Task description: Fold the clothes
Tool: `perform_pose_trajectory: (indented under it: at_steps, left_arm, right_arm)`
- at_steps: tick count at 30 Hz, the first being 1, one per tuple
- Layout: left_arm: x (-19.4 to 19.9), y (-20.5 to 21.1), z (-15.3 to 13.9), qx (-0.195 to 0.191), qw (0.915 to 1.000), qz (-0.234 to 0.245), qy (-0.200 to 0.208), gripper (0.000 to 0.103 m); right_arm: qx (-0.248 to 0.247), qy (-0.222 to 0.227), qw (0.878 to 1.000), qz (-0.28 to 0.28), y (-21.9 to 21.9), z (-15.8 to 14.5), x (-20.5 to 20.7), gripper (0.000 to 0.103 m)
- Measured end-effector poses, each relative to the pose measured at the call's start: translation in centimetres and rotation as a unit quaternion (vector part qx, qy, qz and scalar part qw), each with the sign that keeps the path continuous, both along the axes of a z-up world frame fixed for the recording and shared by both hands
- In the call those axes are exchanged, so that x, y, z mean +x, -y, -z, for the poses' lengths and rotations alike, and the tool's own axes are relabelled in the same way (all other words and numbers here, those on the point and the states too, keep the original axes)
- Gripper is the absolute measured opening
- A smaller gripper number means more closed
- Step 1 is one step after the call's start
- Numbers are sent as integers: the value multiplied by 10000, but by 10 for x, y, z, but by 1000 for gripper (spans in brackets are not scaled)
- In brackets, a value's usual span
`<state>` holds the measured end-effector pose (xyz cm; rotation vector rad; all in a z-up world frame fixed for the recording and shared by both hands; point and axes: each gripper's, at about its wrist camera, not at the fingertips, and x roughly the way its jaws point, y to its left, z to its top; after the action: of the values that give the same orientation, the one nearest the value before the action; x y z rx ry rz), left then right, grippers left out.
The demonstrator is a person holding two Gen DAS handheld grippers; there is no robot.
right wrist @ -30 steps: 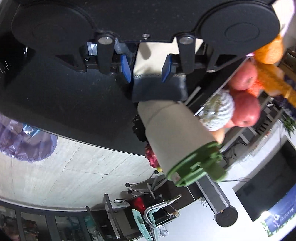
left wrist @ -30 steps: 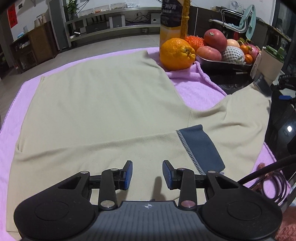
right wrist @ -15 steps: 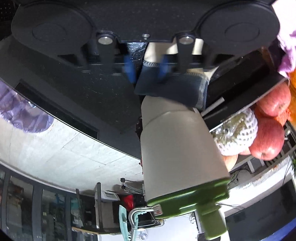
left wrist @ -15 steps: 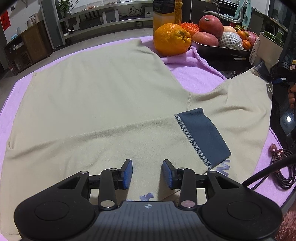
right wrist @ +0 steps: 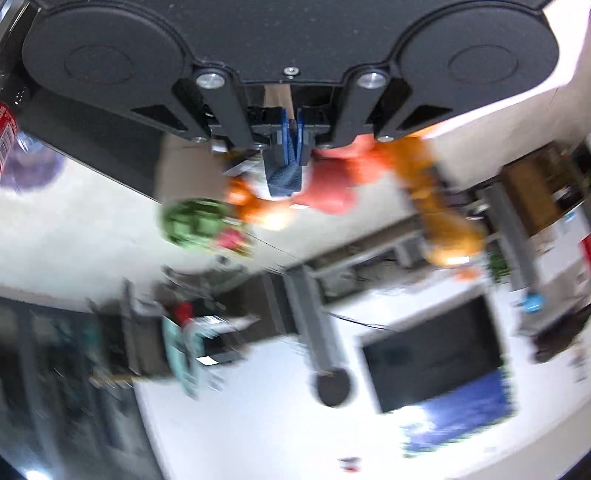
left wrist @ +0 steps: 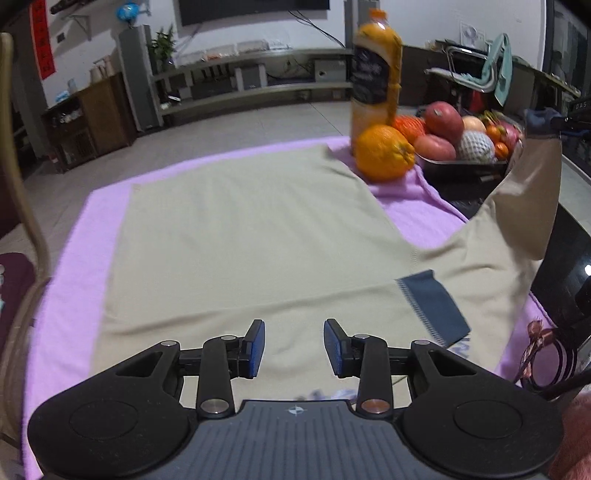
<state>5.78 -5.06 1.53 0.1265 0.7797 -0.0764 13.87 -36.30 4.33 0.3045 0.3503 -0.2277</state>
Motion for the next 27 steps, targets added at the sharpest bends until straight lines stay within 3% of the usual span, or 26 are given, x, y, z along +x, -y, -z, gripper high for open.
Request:
perform_pose_trajectory:
  at_steps: [7,9,13,16,19,20,24,27]
  left_arm:
    - [-31,-114,-19,-4,9960,-823,348,35]
    - [-39,-147,-15,-357,9914,-1207,355,35]
    - [-45,-199,-3,-1294,9730,-1890,271,33]
    - [-43,-222,1,-1731,9611,-2146,168,32]
    - [-41,-225,5,-1839,9579,-2203,69,33]
    - [-40,-225,7,-1870,9581,-2171,12,33]
    - [-31,-216,16,-2037,9599,-1905,-267,34]
    - [-13,-201,25,-2022,9637,-1648,-565,34]
  right_arm:
    - [-536,558,9908,-1106,-141,-52,-59,5]
    - [-431,552,9875,-1410,-182,-55,-73,5]
    - [54,26,9734,-2290,-258,-31,-82,5]
    - [366,-821,9461,-3111,-294,-2,-74,8]
    - [877,-1434,9164,-3633,-285,7,-62,18]
    - [972,-1530,9123,-3673,-276,5,-59,26]
    - [1358,-1706,9168,-3347,-198,-15,-46,47]
    - [1670,-1878,9175,-3083,-140,-10,-41,51]
